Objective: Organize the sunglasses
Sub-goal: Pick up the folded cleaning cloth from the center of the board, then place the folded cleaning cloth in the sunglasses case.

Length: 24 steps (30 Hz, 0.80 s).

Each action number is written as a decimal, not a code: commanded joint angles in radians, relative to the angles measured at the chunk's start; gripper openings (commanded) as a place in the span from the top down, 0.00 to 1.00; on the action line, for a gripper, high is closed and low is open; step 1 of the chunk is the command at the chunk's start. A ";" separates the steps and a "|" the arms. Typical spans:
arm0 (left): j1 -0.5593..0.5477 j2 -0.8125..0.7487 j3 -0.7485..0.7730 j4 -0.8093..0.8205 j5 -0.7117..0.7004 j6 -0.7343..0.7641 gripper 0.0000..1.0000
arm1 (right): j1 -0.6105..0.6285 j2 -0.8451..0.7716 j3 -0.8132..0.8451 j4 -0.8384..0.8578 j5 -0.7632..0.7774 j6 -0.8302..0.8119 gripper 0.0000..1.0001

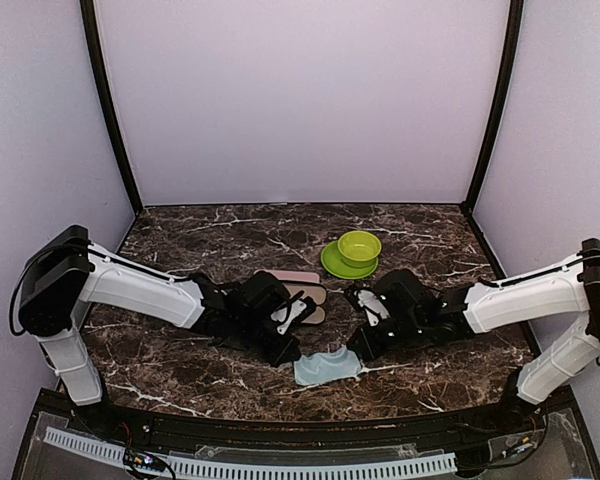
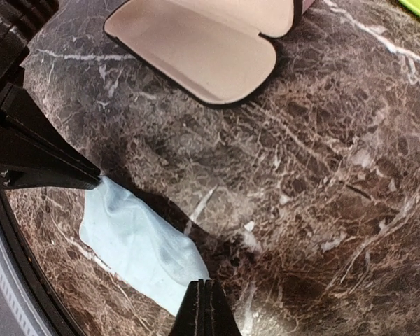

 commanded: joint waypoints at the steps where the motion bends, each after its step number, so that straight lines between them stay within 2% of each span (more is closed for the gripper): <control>1: 0.038 -0.085 0.006 -0.045 -0.054 0.021 1.00 | -0.019 0.040 0.058 0.017 0.018 -0.024 1.00; 9: 0.096 -0.107 0.005 -0.045 -0.076 0.037 1.00 | -0.040 0.118 0.144 0.015 0.018 -0.050 1.00; 24: 0.228 -0.128 0.067 -0.142 -0.124 0.155 1.00 | -0.072 0.292 0.336 0.056 -0.015 -0.090 1.00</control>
